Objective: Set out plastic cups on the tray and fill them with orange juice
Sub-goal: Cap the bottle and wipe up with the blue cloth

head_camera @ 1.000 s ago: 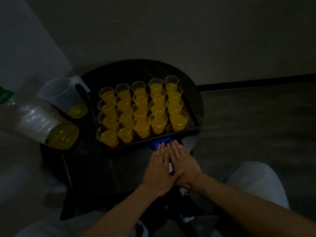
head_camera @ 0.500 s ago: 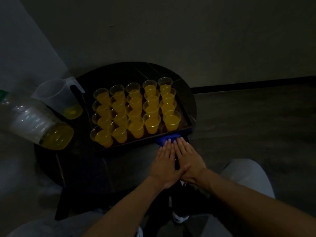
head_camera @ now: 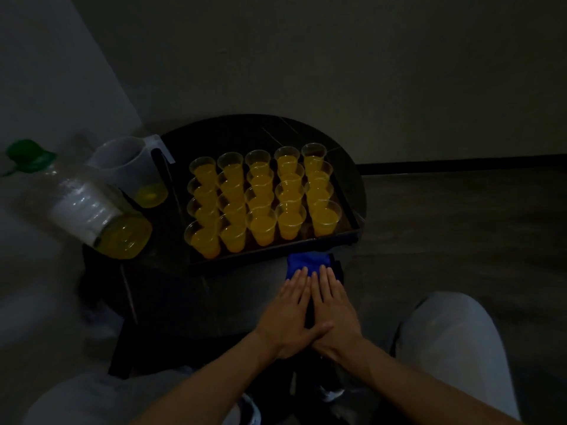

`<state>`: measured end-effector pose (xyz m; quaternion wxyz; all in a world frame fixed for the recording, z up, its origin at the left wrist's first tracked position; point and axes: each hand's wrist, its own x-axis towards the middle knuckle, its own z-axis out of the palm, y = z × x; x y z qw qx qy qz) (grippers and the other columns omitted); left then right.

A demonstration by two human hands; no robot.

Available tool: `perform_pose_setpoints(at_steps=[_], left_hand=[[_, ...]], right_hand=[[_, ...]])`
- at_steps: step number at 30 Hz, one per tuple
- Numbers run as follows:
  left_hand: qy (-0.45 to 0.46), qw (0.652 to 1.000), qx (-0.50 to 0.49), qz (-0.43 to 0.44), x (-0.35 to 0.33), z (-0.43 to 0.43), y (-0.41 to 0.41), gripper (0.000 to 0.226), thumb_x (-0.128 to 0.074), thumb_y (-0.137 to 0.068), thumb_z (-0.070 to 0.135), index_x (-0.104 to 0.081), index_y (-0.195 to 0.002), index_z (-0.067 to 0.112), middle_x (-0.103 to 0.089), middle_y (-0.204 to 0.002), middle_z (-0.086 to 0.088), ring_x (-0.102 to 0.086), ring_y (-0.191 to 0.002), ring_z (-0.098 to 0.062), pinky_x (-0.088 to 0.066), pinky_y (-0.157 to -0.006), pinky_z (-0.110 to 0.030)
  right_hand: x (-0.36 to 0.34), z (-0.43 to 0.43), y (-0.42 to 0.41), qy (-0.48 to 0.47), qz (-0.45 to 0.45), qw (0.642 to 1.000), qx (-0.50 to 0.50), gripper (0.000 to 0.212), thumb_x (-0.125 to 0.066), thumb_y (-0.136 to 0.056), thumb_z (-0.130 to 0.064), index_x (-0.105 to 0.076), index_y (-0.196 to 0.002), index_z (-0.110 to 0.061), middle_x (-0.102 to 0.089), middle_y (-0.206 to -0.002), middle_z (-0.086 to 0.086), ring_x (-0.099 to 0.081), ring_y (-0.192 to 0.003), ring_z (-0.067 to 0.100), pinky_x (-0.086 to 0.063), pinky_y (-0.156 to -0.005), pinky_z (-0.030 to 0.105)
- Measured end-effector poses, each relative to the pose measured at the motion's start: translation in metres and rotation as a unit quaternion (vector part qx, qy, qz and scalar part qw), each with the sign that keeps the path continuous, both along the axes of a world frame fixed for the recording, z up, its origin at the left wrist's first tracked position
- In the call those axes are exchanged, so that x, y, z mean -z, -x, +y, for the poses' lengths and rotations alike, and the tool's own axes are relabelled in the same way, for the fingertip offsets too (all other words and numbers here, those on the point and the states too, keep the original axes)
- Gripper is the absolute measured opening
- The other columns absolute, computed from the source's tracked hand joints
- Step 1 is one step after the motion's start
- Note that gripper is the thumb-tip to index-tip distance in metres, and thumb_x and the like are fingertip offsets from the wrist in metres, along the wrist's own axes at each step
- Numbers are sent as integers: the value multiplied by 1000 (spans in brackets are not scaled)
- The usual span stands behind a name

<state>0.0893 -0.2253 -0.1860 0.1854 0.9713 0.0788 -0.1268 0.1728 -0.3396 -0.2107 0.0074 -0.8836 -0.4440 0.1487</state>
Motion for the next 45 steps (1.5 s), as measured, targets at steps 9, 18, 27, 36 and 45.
perform_pose_setpoints(at_steps=[9, 18, 27, 36, 45], left_hand=[[-28, 1000, 5, -6, 4, 24, 50, 113, -1, -80, 92, 15, -159, 13, 24, -166, -6, 29, -151, -13, 5, -126, -37], [-56, 998, -12, -10, -1, 56, 112, 103, -22, -93, 82, 16, -158, 12, 26, -165, -4, 28, -151, -12, 9, -126, -34], [-69, 996, -59, 4, 0, 105, 174, 106, -26, -92, 83, 10, -159, 9, 20, -166, -6, 25, -152, -15, 8, -125, -34], [-86, 990, -109, 23, 1, 152, 202, 119, -1, -73, 93, 12, -159, 12, 23, -165, -2, 23, -153, -13, 9, -124, -31], [1, 969, -233, -85, -19, 189, 196, 97, -8, -88, 85, -53, -145, 21, -35, -160, 5, -35, -142, -11, -34, -117, -36]], right_hand=[[2, 21, 52, -1, -42, 999, -14, 106, -43, -74, -59, -19, -155, 5, -17, -160, 30, 4, -151, 40, 3, -122, 51], [-3, 58, 102, 34, -72, 994, -72, 102, -5, -78, -64, 31, -145, 3, 41, -151, 26, 47, -135, 41, 30, -111, 50], [-6, 113, 155, 9, -62, 990, -124, 101, -9, -82, -64, 35, -141, 5, 44, -146, 29, 44, -136, 43, 30, -110, 50], [-3, 170, 172, -2, -76, 980, -182, 91, -15, -89, -50, 32, -145, 6, 34, -153, 29, 44, -136, 42, 19, -118, 49], [-10, 198, 155, -117, 37, 977, -176, 71, -45, -79, -46, -63, -132, -3, -58, -140, 18, -53, -133, 31, -37, -110, 43]])
